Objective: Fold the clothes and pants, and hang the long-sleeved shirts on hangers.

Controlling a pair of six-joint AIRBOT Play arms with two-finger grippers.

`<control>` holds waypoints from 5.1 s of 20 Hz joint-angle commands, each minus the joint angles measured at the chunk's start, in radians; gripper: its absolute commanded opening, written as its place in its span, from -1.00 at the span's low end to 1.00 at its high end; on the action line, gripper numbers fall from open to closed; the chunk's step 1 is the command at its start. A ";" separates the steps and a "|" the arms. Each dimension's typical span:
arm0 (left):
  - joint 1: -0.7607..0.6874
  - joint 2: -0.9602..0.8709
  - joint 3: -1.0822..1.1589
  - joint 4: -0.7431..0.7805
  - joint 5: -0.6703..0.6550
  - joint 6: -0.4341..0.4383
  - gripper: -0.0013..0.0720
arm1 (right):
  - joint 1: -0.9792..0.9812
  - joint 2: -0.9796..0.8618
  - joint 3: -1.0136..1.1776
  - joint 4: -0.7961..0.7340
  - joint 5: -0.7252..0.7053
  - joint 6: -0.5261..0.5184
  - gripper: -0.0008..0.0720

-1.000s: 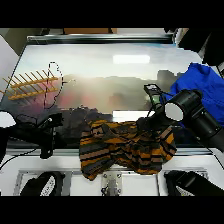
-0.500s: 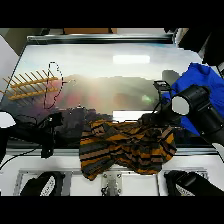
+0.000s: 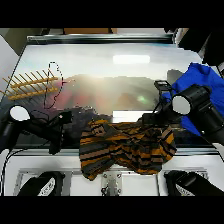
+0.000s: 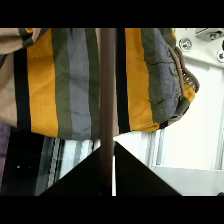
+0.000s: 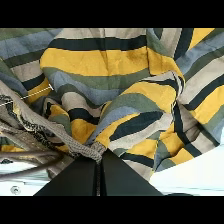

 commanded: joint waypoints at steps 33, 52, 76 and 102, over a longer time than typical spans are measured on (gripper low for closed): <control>-0.146 -0.101 0.000 -0.103 0.209 0.004 -0.94 | 0.052 0.044 0.122 -0.082 0.125 -0.055 -0.95; -0.147 -0.101 0.000 -0.114 0.265 0.055 -0.94 | 0.142 0.044 0.122 0.056 -0.119 0.016 -0.95; -0.149 -0.102 0.000 -0.162 0.265 0.086 -0.94 | 0.358 -0.164 0.292 0.132 -0.333 -0.015 -0.95; -0.149 -0.102 0.000 -0.162 0.264 0.086 -0.94 | 0.081 -0.018 0.292 0.420 -0.131 -0.621 0.45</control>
